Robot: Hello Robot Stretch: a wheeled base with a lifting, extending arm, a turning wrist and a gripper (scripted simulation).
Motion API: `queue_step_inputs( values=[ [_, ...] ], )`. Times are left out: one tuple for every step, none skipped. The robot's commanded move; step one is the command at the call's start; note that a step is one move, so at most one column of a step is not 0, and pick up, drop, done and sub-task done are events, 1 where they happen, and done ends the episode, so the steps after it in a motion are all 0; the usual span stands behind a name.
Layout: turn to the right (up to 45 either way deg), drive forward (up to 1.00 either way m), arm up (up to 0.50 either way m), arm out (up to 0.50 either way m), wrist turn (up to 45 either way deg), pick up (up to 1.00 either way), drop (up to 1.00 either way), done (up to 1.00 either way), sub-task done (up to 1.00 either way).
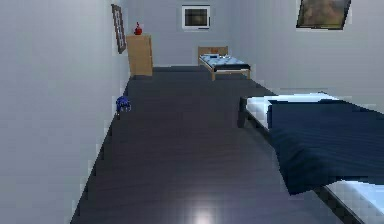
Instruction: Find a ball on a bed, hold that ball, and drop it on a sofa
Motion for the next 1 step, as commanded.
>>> queue_step_inputs(
  values=[
    [0.0,1.0,0.0,0.0,0.0,0.0,0.0,0.0,0.0]
  ],
)
